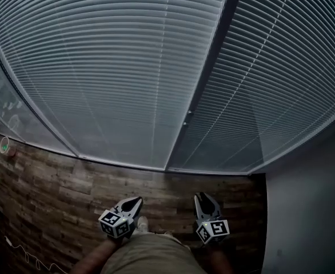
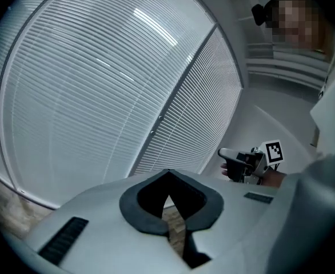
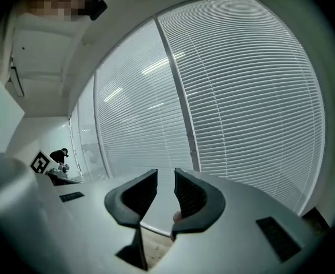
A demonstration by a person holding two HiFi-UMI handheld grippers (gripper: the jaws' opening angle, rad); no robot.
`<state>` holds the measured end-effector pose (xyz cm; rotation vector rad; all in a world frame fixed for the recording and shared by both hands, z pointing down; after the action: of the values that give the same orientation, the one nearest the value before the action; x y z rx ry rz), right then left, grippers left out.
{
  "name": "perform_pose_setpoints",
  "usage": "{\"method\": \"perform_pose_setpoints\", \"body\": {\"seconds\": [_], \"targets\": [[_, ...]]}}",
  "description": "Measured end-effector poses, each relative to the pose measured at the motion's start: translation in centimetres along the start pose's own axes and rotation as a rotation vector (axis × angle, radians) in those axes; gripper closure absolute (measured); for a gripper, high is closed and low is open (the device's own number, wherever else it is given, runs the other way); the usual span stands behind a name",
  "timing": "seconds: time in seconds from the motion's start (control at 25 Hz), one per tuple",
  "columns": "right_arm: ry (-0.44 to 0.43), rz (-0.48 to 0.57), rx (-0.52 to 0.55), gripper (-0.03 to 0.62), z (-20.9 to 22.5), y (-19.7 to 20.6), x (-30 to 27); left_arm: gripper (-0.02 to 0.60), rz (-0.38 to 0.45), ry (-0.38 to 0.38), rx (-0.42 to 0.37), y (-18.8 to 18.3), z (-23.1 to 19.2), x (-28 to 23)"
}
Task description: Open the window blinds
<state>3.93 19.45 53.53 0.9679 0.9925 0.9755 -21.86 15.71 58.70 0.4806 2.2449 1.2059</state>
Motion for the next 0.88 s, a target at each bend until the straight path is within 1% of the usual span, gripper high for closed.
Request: {"method": "perform_pose_setpoints", "body": {"seconds": [0.16,0.36,0.48,0.68,0.88], "targets": [[0.003,-0.006,0.002,0.496,-1.3,0.9,-1.8,0.569,-0.002,0.0,0.0,-0.2,-2.6,0.7],[0.008,0.003,-0.002,0.496,-2.8,2.1,-3.6,0.569,-0.036,-0.004,0.008,1.9,-5.7,1.0],[0.0,-0.002,-0.007,0.496,-4.3,2.4,-4.4,0.569,-0.047,0.016,0.001,1.8,-6.3,1.4],[-0.004,-0.008,0.007,0.496,-5.2,1.7,-5.2,0.569,-0.014,0.026,0.014,-0.6,-6.2,1.3],[-0.002,-0.007,0.012,0.496,-5.2,2.3,-5.2,0.569,-0.021,0.024,-0.012,-0.2,-6.5,1.5]]}}
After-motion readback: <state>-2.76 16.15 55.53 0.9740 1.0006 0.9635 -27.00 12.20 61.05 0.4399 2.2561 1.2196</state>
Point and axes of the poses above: the fingertips, and each gripper's own axes: x backward along the fingers, z to its right, y out of its underside, the point moved 4 cm from there along x, backward along the fingers, and after that the axes turned 3 degrees about -x, right-handed, at the moved point
